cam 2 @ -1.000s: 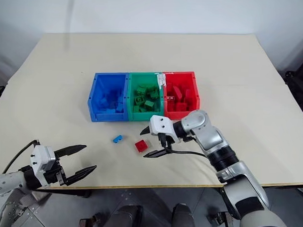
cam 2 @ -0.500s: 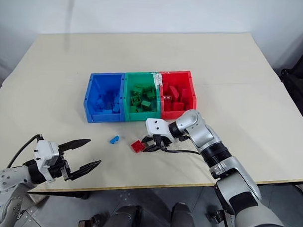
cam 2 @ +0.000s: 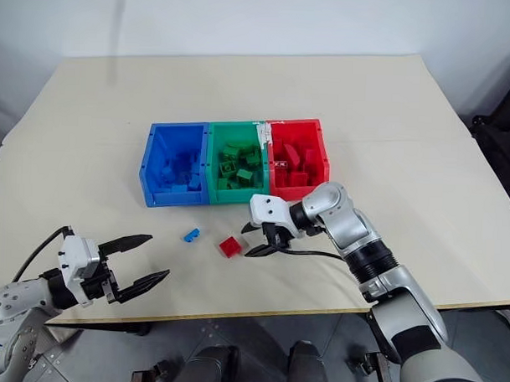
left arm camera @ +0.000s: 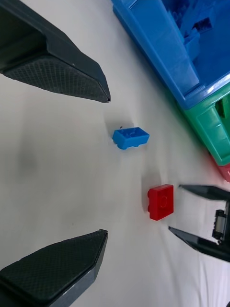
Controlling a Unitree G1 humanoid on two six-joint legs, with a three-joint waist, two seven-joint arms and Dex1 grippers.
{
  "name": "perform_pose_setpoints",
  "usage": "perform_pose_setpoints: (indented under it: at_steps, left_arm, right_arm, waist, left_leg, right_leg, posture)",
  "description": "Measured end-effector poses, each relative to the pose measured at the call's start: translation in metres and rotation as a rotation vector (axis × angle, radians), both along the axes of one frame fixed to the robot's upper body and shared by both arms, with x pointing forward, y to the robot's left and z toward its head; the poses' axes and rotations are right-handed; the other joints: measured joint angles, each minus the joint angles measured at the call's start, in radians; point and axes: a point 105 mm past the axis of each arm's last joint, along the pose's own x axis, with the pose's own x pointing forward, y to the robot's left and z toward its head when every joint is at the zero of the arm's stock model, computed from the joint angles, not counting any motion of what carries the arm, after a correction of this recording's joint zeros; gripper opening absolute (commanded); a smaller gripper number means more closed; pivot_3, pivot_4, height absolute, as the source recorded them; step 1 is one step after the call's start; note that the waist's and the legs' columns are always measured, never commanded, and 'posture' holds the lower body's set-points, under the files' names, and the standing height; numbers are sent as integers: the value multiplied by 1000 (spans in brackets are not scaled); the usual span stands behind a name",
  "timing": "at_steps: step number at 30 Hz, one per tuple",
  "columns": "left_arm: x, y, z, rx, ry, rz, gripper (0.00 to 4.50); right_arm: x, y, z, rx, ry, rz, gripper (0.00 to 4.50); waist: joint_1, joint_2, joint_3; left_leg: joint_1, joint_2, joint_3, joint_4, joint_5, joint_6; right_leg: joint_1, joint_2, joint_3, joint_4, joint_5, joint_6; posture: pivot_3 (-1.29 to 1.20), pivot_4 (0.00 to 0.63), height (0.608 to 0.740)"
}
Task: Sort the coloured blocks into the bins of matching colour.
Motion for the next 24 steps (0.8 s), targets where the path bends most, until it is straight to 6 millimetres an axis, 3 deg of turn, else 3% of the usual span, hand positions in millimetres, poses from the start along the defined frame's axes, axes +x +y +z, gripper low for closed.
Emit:
perform_pose_setpoints:
  at_steps: [8,11,14,16,24]
  left_arm:
    - [-1,-1,-1,1,7,-14,4500]
    - [-2,0,-3,3,14,-12,4500]
    - [-4,0,-4,3,18,-10,4500]
    - [-5,0,-5,4,23,-10,4500]
    - [-4,-6,2,10,-4,-30,4500]
  right_arm:
    - [2,36,-9,-6,8,95,3357]
    - [3,37,-13,-28,24,114,2822]
    - [1,37,-13,-42,32,135,1847]
    - [0,35,-14,-52,41,143,1433]
    - [-3,15,-10,-18,31,99,1442]
  waist:
    - [-5,0,0]
    - [-5,0,0]
    - [-4,0,0]
    - [-4,0,0]
    - [3,0,0]
  left_leg:
    - [0,1,0,0,0,-1]
    - [0,2,0,0,0,-1]
    - [0,2,0,0,0,-2]
    - [0,2,0,0,0,-2]
    - [0,2,-1,0,0,-2]
  right_leg:
    - [-1,2,1,1,0,-2]
    - [-1,2,1,1,0,-2]
    - [0,3,1,1,0,-2]
    - [0,3,1,1,0,-2]
    - [0,2,1,1,0,-2]
  posture:
    - [0,150,740]
    - [0,150,740]
    - [0,150,740]
    - [0,150,740]
    - [0,150,740]
